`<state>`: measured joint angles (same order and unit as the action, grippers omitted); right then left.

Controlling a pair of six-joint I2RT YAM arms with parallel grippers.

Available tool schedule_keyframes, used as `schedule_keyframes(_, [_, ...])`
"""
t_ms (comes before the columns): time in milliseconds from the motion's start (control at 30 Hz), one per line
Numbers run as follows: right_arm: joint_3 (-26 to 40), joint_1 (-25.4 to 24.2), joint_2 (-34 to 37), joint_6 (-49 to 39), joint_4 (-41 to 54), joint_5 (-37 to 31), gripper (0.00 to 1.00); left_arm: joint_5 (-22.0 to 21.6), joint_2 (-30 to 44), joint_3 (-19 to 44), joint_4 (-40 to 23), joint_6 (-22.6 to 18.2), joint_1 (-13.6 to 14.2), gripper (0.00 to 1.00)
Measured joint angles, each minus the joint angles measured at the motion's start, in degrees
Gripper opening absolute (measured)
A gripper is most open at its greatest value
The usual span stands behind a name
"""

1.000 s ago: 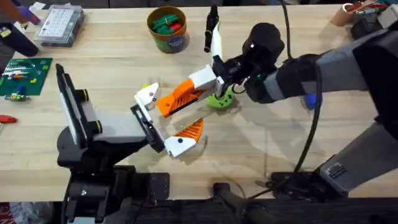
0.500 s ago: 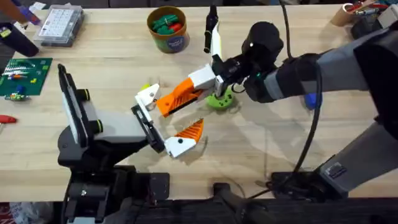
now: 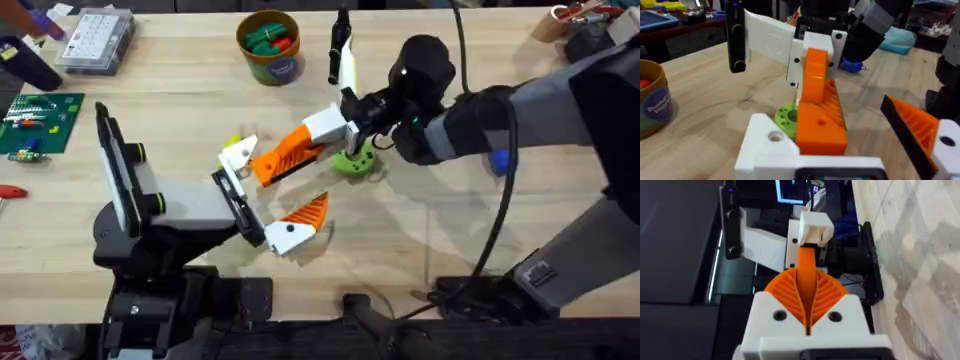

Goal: Pick up the gripper from the table and insert it into the empty holder that is missing its gripper. Then pick up a screw, insert it into the mounting hole, and use the screwdriver to tighten it. Finally, clean up the table by picking up the vegetable and placing it into the bucket.

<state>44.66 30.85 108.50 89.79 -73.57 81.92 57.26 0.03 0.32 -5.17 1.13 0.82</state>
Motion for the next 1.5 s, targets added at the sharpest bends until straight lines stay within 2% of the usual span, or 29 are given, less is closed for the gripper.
schedule_keyframes(300, [0.13,0.00,0.01,-2.85,6.50,-2.08,0.019,-0.02,0.00,0.00,0.02,0.00,0.00,0.986])
schedule_keyframes(933, [0.15,0.00,0.00,-3.47,3.74,-2.74,0.019,0.04,0.00,0.00,0.01,-0.04,0.00,0.986])
schedule_keyframes(1500, [0.40,1.58,-0.02,-3.56,7.26,-8.83,0.019,-0.26,0.00,0.00,-0.01,0.59,0.00,0.986])
